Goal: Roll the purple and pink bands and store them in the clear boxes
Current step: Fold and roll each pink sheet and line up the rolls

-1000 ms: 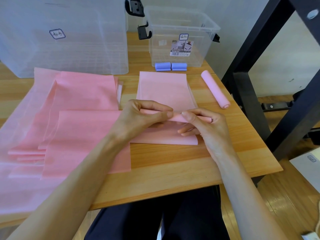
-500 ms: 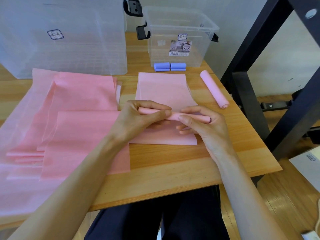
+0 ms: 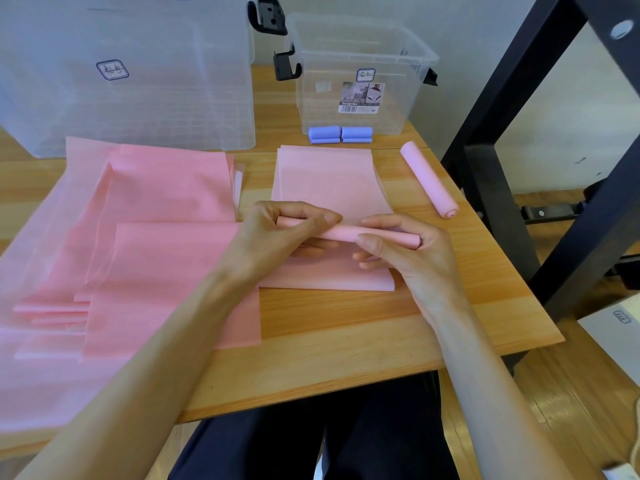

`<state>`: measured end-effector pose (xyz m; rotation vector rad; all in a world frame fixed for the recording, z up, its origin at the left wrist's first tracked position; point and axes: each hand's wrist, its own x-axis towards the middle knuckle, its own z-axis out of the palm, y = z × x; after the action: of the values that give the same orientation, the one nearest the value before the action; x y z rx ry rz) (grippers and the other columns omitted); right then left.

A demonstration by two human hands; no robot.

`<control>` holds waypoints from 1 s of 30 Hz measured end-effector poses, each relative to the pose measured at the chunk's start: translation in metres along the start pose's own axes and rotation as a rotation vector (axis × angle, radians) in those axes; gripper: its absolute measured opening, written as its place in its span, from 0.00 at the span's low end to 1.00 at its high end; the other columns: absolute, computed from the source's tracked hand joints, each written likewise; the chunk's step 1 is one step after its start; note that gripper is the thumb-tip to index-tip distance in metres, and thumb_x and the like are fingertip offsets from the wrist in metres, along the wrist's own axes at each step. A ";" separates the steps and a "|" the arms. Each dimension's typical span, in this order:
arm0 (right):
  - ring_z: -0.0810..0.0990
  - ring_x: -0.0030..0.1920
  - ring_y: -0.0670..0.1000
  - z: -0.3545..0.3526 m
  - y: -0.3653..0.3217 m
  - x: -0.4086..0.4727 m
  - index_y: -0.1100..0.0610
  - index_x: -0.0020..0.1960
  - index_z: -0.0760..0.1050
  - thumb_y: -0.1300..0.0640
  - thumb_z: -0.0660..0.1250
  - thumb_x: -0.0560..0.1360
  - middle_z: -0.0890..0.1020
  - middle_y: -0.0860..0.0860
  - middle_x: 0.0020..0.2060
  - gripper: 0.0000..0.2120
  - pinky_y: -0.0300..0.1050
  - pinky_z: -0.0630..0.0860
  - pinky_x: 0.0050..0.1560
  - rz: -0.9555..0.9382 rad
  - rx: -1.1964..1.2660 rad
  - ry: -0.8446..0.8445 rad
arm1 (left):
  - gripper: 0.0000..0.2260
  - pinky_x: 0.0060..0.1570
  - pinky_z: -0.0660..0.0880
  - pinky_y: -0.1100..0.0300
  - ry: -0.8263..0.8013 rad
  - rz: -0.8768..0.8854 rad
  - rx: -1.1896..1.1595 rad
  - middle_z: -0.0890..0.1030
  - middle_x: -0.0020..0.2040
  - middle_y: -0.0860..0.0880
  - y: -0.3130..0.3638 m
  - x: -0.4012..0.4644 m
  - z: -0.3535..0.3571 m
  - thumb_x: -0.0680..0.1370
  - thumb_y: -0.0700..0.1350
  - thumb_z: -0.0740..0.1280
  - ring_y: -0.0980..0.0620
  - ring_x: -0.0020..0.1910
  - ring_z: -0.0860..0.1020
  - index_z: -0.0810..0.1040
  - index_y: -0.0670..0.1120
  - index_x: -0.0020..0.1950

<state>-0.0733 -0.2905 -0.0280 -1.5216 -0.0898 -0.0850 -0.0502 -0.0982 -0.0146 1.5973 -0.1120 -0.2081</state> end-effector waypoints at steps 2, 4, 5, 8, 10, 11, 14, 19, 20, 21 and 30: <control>0.86 0.35 0.56 -0.001 0.000 0.000 0.60 0.49 0.83 0.62 0.75 0.70 0.86 0.55 0.39 0.09 0.43 0.83 0.37 -0.002 0.004 0.018 | 0.08 0.48 0.81 0.64 -0.015 0.002 0.017 0.87 0.46 0.48 0.001 -0.001 -0.001 0.71 0.48 0.74 0.55 0.42 0.84 0.86 0.49 0.49; 0.85 0.34 0.57 -0.001 0.000 0.000 0.61 0.48 0.83 0.58 0.75 0.70 0.86 0.55 0.39 0.09 0.44 0.83 0.36 0.000 -0.003 0.027 | 0.10 0.49 0.81 0.62 -0.025 0.014 0.012 0.87 0.45 0.46 0.001 -0.002 -0.001 0.67 0.49 0.75 0.55 0.41 0.83 0.87 0.51 0.47; 0.85 0.34 0.57 0.000 0.000 0.000 0.61 0.48 0.83 0.57 0.74 0.70 0.86 0.55 0.39 0.10 0.45 0.83 0.36 0.002 -0.011 0.024 | 0.10 0.48 0.81 0.62 -0.019 0.021 0.006 0.87 0.44 0.46 0.001 -0.002 -0.001 0.66 0.49 0.75 0.55 0.40 0.82 0.87 0.51 0.46; 0.86 0.35 0.57 0.001 0.000 0.000 0.61 0.49 0.83 0.57 0.74 0.70 0.86 0.55 0.39 0.11 0.45 0.83 0.37 0.005 -0.031 0.003 | 0.08 0.45 0.81 0.63 -0.002 0.011 -0.006 0.87 0.42 0.46 0.000 0.000 -0.001 0.71 0.46 0.74 0.54 0.41 0.85 0.86 0.46 0.48; 0.86 0.36 0.55 0.001 0.000 0.000 0.62 0.51 0.82 0.61 0.75 0.69 0.86 0.55 0.40 0.11 0.44 0.83 0.38 0.009 -0.024 -0.005 | 0.06 0.42 0.81 0.64 0.006 -0.014 -0.009 0.87 0.41 0.46 -0.001 0.000 -0.001 0.74 0.43 0.73 0.52 0.41 0.86 0.85 0.44 0.50; 0.86 0.36 0.55 0.001 0.000 0.000 0.62 0.51 0.82 0.62 0.75 0.69 0.86 0.55 0.40 0.11 0.43 0.83 0.38 0.008 -0.023 -0.005 | 0.07 0.42 0.80 0.65 0.009 -0.024 -0.006 0.87 0.42 0.45 -0.001 0.001 -0.001 0.75 0.44 0.73 0.52 0.42 0.86 0.85 0.43 0.50; 0.86 0.35 0.55 0.000 0.000 0.000 0.62 0.50 0.83 0.61 0.74 0.70 0.86 0.55 0.39 0.09 0.43 0.83 0.37 -0.001 -0.029 0.005 | 0.10 0.44 0.80 0.65 0.013 -0.004 0.008 0.87 0.44 0.47 0.000 0.001 -0.001 0.71 0.47 0.75 0.55 0.42 0.84 0.86 0.46 0.50; 0.85 0.35 0.57 0.000 0.000 0.000 0.61 0.49 0.83 0.54 0.74 0.70 0.86 0.58 0.38 0.12 0.45 0.83 0.36 0.028 -0.034 0.017 | 0.10 0.45 0.80 0.64 0.013 0.036 0.016 0.86 0.44 0.44 -0.002 0.002 -0.002 0.69 0.48 0.75 0.54 0.40 0.82 0.87 0.45 0.48; 0.85 0.35 0.57 0.000 0.000 0.000 0.62 0.49 0.83 0.55 0.74 0.70 0.86 0.57 0.38 0.12 0.45 0.83 0.36 0.027 -0.032 0.013 | 0.09 0.44 0.80 0.65 0.021 0.031 0.027 0.86 0.44 0.44 -0.002 0.003 -0.001 0.71 0.46 0.75 0.55 0.40 0.83 0.86 0.45 0.48; 0.86 0.36 0.57 0.000 0.000 0.000 0.62 0.50 0.83 0.56 0.74 0.70 0.86 0.57 0.39 0.12 0.45 0.83 0.37 0.025 -0.026 0.009 | 0.08 0.43 0.80 0.65 0.030 0.024 0.028 0.86 0.43 0.44 -0.003 0.003 -0.001 0.73 0.45 0.74 0.55 0.39 0.83 0.86 0.44 0.49; 0.85 0.35 0.57 0.000 0.000 0.000 0.62 0.48 0.83 0.55 0.73 0.71 0.86 0.56 0.38 0.11 0.46 0.83 0.36 0.016 -0.042 0.022 | 0.09 0.49 0.80 0.60 0.034 0.026 0.001 0.86 0.42 0.47 -0.002 0.002 -0.002 0.68 0.47 0.76 0.54 0.40 0.82 0.87 0.46 0.45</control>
<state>-0.0735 -0.2903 -0.0279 -1.5631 -0.0588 -0.0910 -0.0478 -0.0966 -0.0169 1.5993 -0.1064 -0.1609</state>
